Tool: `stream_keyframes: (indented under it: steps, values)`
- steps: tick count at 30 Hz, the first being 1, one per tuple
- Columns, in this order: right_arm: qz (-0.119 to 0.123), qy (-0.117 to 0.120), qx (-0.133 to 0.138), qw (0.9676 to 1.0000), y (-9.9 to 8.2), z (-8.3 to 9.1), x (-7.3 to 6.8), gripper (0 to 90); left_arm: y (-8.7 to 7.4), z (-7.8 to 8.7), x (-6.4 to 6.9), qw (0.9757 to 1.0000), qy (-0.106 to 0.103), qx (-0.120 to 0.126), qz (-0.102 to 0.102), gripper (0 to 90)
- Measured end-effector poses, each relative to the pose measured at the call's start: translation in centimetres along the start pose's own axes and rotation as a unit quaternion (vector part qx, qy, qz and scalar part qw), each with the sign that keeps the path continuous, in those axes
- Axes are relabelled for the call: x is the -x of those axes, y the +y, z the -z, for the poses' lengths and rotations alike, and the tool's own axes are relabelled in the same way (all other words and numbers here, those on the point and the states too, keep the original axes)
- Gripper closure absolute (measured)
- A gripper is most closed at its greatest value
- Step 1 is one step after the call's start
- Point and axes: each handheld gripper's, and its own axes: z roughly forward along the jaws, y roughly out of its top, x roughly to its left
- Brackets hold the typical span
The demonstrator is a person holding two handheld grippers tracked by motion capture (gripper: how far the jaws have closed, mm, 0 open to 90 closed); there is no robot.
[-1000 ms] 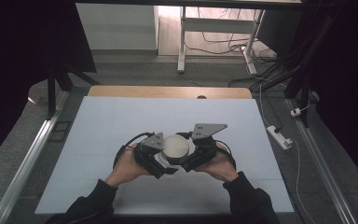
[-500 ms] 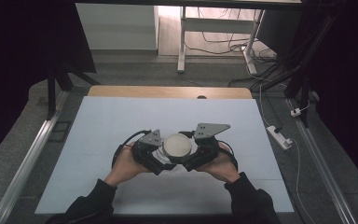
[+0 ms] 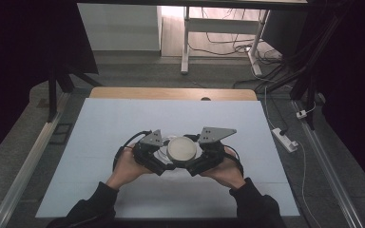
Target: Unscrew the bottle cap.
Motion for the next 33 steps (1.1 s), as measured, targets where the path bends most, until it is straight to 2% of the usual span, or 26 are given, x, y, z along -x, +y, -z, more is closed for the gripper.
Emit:
stream_keyframes:
  steps: [9,16,33]
  values:
    - [0.006,0.007,0.006,0.9999,0.4,0.2,-1.3,7.4,-0.3,0.0,-0.8,0.9998,0.013,-0.001,0.013,7.6]
    - [0.006,0.009,0.003,0.9999,-0.3,0.4,-2.0,7.4,-0.4,0.2,-1.7,0.9993,0.022,0.006,0.028,7.6]
    - [0.004,0.006,0.002,1.0000,-1.4,0.1,-2.9,7.4,0.2,0.5,-3.0,0.9984,0.044,0.015,0.031,7.6]
